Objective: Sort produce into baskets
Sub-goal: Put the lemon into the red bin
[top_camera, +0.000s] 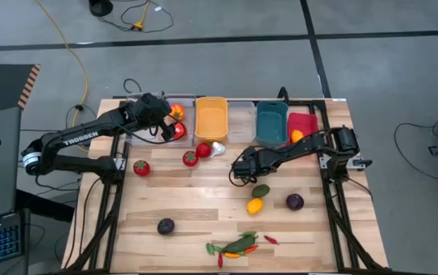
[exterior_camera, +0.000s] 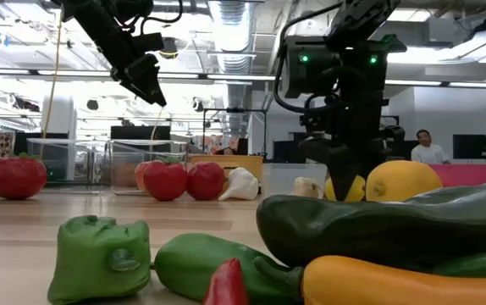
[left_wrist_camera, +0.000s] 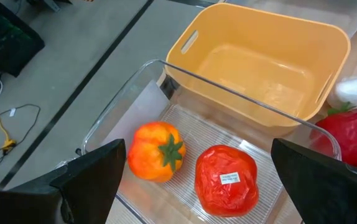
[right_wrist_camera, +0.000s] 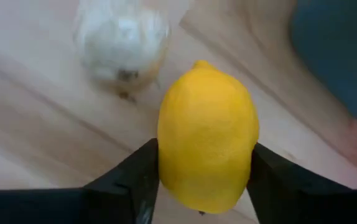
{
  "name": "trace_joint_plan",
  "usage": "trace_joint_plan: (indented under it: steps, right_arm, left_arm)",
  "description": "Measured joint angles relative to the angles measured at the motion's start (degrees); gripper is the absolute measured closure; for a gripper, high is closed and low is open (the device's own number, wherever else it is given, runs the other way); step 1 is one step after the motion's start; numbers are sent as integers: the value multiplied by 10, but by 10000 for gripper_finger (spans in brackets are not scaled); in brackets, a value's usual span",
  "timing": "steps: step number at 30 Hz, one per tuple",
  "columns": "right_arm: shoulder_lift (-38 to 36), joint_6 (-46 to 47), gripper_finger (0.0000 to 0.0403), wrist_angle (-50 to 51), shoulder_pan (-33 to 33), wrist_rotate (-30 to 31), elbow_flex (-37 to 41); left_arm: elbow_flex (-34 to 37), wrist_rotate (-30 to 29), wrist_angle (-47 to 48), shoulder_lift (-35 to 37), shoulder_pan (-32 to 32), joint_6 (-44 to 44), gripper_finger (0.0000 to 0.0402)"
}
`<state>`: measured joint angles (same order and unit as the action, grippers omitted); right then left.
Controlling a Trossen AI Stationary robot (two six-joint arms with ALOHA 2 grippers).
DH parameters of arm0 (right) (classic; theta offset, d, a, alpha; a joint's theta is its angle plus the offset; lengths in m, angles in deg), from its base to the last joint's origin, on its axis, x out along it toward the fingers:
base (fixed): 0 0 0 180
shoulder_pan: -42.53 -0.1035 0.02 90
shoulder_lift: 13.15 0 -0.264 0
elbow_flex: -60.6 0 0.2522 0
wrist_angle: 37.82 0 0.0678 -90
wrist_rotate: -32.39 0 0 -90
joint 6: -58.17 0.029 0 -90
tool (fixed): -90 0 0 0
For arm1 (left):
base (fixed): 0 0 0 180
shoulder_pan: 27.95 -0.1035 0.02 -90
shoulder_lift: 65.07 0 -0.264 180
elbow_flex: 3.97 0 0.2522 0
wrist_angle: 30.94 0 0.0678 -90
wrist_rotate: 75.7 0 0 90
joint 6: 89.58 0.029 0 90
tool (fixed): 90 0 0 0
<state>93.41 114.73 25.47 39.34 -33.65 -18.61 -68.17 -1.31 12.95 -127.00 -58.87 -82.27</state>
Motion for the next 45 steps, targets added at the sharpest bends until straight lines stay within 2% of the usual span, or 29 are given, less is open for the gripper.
trace_joint_plan:
  steps: [3, 6, 12, 18, 24, 33, 45]
  right_arm:
    - [-6, -27, 198, 6, 0, -25, 0]
    - [-28, -45, 194, 29, 0, -52, 0]
    - [-131, -46, 173, 117, -2, -60, 0]
    - [-241, -46, 176, 228, 19, 17, 0]
    - [-304, -50, 172, 319, 71, 72, 0]
    - [-328, -193, 171, 338, 150, 95, 0]
    - [-320, -221, 162, 345, 265, 92, 0]
  left_arm:
    - [0, 0, 0, 0, 0, 0, 13]
    - [0, 0, 0, 0, 0, 0, 13]
    - [0, 1, 0, 0, 0, 0, 13]
    - [0, 1, 0, 0, 0, 0, 13]
    - [0, 2, 0, 0, 0, 0, 13]
    - [0, 2, 0, 0, 0, 0, 13]
    - [0, 3, 0, 0, 0, 0, 13]
